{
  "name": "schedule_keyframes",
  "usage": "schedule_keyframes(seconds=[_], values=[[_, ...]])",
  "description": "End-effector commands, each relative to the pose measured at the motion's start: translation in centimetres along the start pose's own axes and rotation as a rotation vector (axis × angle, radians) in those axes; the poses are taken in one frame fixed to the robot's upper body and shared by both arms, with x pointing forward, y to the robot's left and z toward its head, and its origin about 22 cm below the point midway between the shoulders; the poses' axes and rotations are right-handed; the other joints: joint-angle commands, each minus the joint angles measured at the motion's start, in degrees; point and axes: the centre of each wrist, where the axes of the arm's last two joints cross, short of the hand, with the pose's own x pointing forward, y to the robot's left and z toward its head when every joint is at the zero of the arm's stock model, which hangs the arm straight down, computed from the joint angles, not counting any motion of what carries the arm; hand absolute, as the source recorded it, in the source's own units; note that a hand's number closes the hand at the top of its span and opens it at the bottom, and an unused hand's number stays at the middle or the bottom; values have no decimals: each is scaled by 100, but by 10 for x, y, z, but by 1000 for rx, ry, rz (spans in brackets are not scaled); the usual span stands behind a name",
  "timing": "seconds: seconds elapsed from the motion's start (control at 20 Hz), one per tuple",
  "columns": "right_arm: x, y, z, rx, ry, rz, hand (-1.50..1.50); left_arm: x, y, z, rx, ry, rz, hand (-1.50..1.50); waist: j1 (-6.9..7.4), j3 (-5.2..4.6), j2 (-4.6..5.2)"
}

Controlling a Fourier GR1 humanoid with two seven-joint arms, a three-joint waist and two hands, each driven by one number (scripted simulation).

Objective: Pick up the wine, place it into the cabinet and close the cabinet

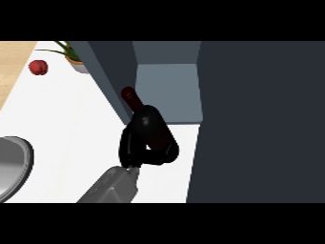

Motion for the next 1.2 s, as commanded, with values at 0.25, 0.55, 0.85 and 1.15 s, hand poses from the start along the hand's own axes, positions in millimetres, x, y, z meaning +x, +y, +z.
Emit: schedule_keyframes(seconds=[0.25, 0.55, 0.85, 1.15], values=[[-18, 11, -6, 27, -27, -15, -150, 3, -16, -34, 25, -31, -44, 150, -54, 0, 17], [-2, -4, 7, 8, -15, -19, -150, 16, -13, -61, 76, -12, 1, 150, -64, 1, 15], [-10, -6, 9, 12, -24, -10, -150, 39, -33, -96, 77, -44, -16, 150, -119, 1, 27], [-11, -12, -6, -2, -23, -18, -150, 63, -55, -124, 82, -60, -39, 150, -91, 2, 29]])
